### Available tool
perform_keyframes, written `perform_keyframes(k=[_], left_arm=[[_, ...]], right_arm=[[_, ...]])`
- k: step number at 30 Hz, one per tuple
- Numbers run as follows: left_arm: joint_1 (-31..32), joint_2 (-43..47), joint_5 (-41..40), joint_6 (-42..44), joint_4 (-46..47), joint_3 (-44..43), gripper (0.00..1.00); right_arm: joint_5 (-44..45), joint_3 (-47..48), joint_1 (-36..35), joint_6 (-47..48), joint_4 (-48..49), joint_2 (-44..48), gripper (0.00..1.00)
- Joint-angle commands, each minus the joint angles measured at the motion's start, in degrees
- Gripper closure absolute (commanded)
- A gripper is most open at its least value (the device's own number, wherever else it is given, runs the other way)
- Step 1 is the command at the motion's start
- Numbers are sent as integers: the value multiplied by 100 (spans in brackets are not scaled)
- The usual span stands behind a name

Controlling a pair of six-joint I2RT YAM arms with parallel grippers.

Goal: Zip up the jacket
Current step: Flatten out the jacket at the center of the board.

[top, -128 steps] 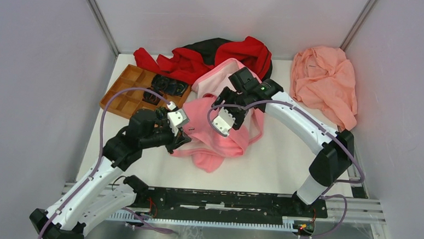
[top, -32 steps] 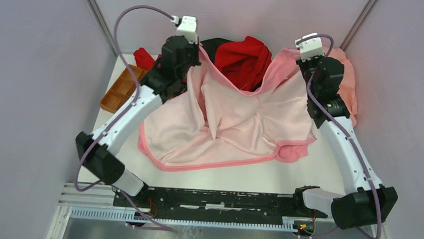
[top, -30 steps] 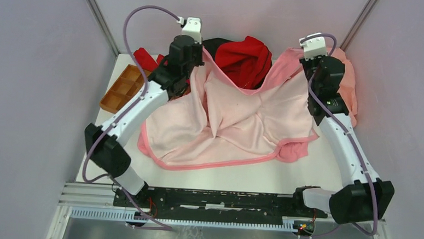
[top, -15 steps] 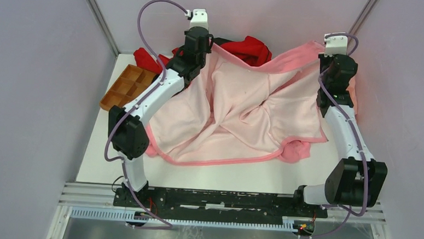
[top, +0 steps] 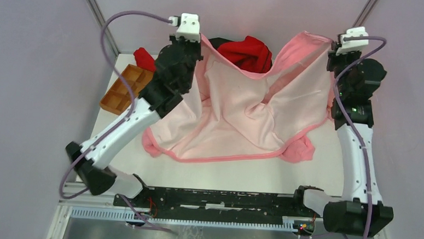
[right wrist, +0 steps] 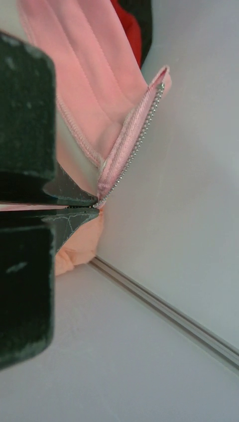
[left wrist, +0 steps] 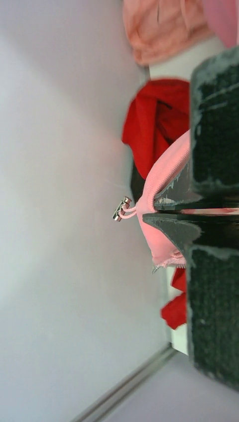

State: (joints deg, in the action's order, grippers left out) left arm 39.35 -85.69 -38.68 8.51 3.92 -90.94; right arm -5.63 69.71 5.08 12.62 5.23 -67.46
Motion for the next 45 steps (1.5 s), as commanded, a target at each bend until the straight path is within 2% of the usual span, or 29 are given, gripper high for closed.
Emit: perform_keyframes(k=[1,5,12,17,21,30,32,36,40,45], left_arm=[[581,1324,-19,865,1063,131,98],[990,1996,-31,594,778,115,98],[1013,2978,826,-336,523,145,98],[1011,3001,1014,-437,374,-205,98],[1013,2692,1007,-289,403,-383,98],[950,1050,255,645,792,-433,98],[699,593,316,451,665,-442,98],[-234,-551,909,-663,242,-607,98],[-509,-1901,888,-1060,-221,-1513,98],[-507,-3260,467,-1016,-720,-3035,98]], right_arm=[[-686,1131,150,-108,-400,647,100],[-759,1749,152,-17,-963,1080,100],[-260,2539,159,21,-1439,1504,100],[46,2987,194,55,-1535,1473,100],[131,2981,230,88,-1442,1352,100],[232,1603,239,284,-681,675,100],[234,1149,239,302,-397,415,100],[382,608,238,321,164,-267,100],[654,719,228,243,572,-1086,100],[1076,1106,221,188,807,-2067,100]])
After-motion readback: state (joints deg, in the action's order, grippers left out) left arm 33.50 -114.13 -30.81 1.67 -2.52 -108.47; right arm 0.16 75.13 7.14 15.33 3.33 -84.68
